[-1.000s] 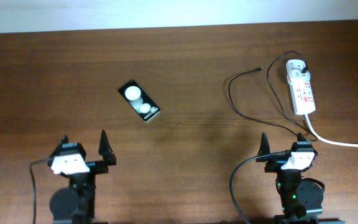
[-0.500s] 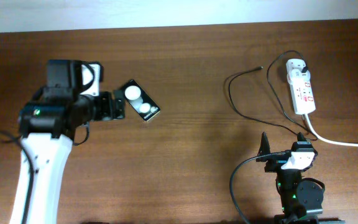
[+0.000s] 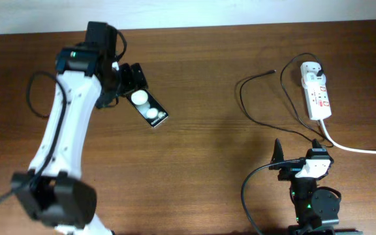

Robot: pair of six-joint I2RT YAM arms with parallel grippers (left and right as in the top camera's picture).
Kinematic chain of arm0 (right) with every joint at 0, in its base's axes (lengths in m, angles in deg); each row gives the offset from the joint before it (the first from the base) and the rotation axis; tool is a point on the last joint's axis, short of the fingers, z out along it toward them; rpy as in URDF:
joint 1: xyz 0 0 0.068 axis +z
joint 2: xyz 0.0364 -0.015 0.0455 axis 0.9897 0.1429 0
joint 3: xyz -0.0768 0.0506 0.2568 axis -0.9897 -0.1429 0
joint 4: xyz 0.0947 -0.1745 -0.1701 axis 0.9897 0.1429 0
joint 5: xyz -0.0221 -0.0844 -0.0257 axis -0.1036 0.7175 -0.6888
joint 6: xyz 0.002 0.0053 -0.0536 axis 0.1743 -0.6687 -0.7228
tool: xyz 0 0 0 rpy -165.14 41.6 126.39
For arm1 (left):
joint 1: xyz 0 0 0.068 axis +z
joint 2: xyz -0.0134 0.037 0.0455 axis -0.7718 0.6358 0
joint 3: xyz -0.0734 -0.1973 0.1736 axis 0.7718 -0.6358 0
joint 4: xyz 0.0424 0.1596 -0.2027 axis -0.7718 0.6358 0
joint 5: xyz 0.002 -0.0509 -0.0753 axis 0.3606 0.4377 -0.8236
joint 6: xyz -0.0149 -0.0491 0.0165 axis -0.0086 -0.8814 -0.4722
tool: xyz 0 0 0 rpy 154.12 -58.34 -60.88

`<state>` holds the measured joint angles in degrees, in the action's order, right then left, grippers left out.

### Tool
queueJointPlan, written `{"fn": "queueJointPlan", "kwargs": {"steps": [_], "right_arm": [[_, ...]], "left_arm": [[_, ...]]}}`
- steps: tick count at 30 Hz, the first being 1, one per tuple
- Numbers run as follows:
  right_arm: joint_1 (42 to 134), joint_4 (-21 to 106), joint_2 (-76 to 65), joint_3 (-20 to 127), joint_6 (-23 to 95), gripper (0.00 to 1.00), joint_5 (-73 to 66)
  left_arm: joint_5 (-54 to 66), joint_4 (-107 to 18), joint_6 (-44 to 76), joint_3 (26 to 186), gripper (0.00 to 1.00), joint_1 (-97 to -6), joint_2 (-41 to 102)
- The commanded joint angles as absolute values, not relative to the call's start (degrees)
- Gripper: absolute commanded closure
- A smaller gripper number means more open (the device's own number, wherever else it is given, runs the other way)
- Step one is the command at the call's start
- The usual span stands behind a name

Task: Plug charger to phone and switch on socket
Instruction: 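Reach the left gripper to the black phone and grasp it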

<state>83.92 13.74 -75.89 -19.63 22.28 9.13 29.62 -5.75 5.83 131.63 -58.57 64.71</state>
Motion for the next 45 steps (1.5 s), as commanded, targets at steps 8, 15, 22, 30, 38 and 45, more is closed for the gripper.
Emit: {"fn": "queueJointPlan", "kwargs": {"steps": [8,15,22,30,38,45], "right_arm": [[83.63,13.81,-76.22,-20.13,22.72,0.01,9.59],[83.63,13.81,-76.22,-20.13,22.72,0.01,9.59],[83.63,13.81,-76.22,-20.13,22.72,0.01,9.59],[83.63,13.81,-76.22,-20.13,22.72,0.01,9.59],[83.63,13.81,-76.22,-20.13,22.72,0.01,9.59],[83.63,13.81,-76.22,-20.13,22.72,0.01,9.59]], "left_arm": [[28.53,-8.81,-5.91,137.01,0.01,-58.4,83.79],[28.55,-10.06,-7.77,136.97,0.01,-58.38,85.69],[28.53,-12.27,-8.42,136.97,0.01,-58.42,86.44],[28.55,-14.56,-8.42,136.94,0.01,-60.56,91.92],[30.95,-15.22,-11.07,136.79,0.01,-60.98,94.11],[32.9,-15.28,-11.44,136.73,0.01,-60.98,94.39]]}}
